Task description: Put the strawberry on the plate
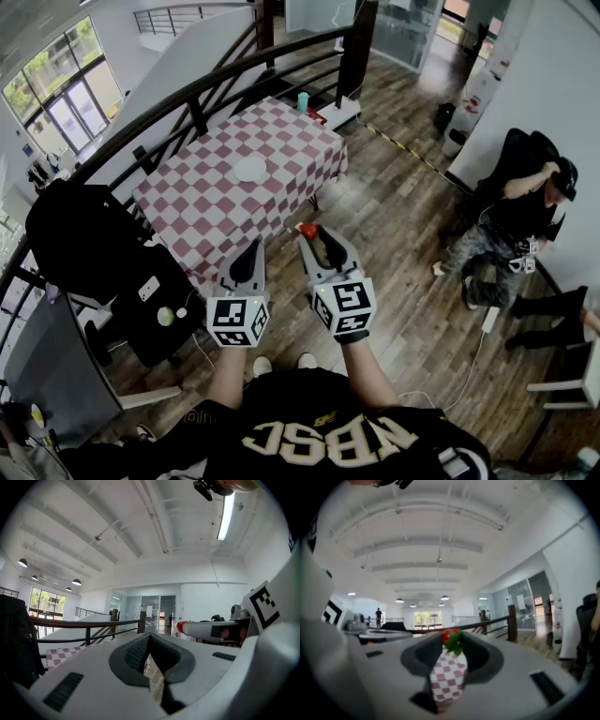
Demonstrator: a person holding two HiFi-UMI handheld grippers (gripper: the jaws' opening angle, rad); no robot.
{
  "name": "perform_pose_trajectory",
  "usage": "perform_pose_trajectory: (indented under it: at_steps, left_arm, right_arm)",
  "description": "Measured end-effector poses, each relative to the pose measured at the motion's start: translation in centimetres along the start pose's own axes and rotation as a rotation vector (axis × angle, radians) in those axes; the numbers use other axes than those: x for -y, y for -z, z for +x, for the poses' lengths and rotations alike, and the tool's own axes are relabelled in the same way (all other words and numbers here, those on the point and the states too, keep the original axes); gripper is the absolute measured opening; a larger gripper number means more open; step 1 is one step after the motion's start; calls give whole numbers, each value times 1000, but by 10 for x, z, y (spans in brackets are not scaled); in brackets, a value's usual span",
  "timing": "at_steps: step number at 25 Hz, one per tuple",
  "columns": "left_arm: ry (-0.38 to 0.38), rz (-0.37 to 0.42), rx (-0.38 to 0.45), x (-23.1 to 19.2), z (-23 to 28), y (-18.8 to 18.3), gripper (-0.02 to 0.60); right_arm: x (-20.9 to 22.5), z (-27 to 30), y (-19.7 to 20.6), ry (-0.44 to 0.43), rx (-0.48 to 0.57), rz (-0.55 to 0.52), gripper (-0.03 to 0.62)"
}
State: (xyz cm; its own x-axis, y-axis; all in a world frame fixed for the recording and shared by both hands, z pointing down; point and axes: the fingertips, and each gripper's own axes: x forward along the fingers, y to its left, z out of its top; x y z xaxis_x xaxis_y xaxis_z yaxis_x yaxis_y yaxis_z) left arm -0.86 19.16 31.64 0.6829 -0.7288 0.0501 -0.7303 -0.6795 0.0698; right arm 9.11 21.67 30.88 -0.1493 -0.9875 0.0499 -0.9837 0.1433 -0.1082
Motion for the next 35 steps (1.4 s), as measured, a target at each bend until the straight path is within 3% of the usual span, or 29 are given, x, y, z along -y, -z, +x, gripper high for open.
perform_pose_trajectory:
  at_steps: [8,13,20,26,35]
  left_arm:
    - [15,11,19,30,4,-3,8]
    - [8,26,-40,34,0,21,8]
    - [5,-11,-92,34,11,45,9]
    - [16,-39,-135,9,42,72,8]
    - [-5,-77,-111,-66,107,61,8]
  right_arm:
    - [18,-19,-10,-11,16,-13,141]
    - [30,-19,13,-32,-41,61,141]
    - [30,-10,34,-50,-90,69,141]
    - [47,21,60,-19,-137,88,141]
    - [71,113,44,19,-147,38,141]
